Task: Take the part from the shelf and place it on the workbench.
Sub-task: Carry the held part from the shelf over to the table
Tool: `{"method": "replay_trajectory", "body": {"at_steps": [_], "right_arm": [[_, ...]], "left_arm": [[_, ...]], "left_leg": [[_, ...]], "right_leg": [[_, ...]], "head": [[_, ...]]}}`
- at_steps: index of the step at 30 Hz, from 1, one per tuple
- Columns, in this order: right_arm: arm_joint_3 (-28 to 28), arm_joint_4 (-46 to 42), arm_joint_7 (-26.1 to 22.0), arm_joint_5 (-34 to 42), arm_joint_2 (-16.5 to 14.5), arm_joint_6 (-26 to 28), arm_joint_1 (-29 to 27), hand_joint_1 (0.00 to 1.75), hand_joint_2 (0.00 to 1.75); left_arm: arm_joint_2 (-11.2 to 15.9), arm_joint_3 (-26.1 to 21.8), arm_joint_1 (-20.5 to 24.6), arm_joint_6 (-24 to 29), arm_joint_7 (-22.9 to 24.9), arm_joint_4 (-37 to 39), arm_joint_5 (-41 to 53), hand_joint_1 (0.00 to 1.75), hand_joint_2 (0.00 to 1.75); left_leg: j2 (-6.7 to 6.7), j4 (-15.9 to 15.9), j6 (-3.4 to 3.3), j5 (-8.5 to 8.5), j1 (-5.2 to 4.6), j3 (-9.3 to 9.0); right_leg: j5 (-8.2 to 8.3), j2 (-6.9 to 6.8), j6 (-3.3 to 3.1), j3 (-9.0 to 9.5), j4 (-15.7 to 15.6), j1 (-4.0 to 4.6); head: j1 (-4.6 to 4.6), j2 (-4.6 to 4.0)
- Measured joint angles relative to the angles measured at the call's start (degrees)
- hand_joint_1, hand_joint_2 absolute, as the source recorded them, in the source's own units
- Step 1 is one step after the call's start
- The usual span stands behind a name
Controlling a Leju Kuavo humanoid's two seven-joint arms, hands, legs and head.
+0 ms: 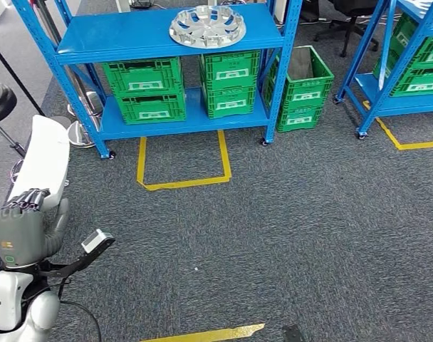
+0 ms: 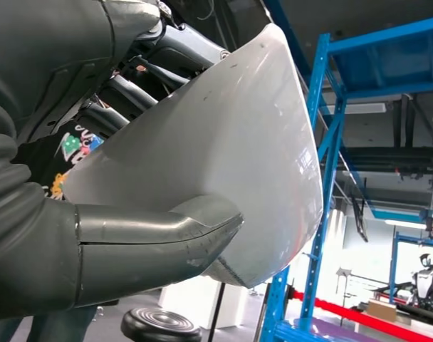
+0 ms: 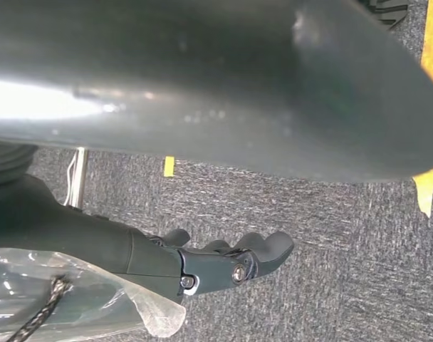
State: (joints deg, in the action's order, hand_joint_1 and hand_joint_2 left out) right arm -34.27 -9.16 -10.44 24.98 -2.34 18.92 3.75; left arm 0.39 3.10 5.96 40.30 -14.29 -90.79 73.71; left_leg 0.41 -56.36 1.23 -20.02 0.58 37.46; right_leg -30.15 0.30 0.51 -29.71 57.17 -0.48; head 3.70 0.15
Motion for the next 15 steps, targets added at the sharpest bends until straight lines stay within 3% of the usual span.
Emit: {"method": "replay_trajectory", "body": {"at_steps": [15], "right_arm": [[0.00, 0.00, -0.53, 0.07, 0.00, 0.94, 0.00, 0.00, 0.00]], "left_arm": [[0.16, 0.00, -0.07, 0.00, 0.36, 0.00, 0.20, 1.75, 1.75]], "left_leg": [[0.00, -0.07, -0.18, 0.12, -0.05, 0.07]], "right_leg": [[0.15, -0.01, 0.22, -0.01, 0.00, -0.05]], "head": [[-0.01, 0.00]]}}
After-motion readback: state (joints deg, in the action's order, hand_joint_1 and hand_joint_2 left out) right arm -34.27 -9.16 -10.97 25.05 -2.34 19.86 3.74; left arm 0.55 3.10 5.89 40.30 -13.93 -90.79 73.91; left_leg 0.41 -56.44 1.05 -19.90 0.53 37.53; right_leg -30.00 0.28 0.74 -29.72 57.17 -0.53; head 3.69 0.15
